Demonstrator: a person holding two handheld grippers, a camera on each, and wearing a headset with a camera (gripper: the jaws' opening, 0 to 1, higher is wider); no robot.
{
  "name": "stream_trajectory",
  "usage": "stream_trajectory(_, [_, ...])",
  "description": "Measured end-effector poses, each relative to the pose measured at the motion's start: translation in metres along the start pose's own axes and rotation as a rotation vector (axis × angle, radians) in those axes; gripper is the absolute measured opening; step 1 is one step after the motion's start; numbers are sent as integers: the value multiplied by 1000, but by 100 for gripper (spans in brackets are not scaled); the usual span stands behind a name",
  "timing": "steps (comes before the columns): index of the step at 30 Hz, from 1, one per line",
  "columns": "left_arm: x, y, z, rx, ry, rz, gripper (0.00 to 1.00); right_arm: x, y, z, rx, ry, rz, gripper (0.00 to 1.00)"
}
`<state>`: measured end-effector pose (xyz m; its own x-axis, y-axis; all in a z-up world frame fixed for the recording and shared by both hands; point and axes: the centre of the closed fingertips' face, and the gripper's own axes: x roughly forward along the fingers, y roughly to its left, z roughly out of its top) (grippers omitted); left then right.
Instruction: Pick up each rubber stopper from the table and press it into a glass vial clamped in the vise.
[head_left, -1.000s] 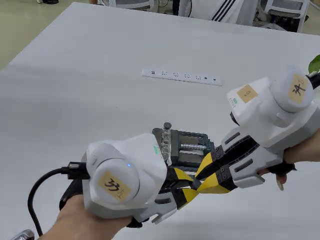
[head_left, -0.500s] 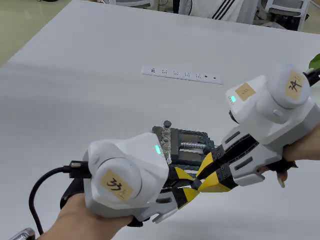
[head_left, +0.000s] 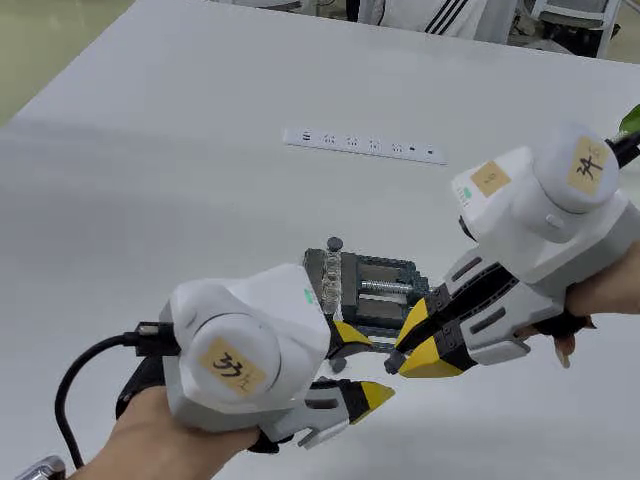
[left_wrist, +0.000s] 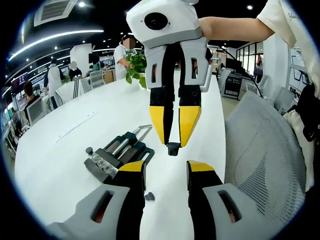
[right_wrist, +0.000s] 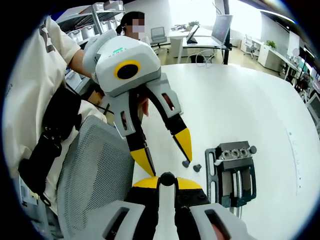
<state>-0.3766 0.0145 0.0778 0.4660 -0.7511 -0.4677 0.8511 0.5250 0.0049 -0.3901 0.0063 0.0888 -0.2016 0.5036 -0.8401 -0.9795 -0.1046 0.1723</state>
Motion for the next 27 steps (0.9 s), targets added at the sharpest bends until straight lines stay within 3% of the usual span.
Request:
stream_trajectory(3, [-2,13,-8,-22,1,41,43,1,-2,-2,-2,7,-8,5])
stream_trajectory(11, [-11,33,-22,-94,2,114,64,5,-5,-5,1,14,-5,5])
stream_trajectory(15, [-16,46,-32,-120,15,171,86,7,-8,-10,14,21,-4,5])
stream_trajectory(19, [-23,54,-37,-152,11,213,99,8,-10,-14,26,32,-4,5])
stream_trajectory(27, [-29,61,-48,-200,25,229,99,10,-15,-15,30,36,-11,5])
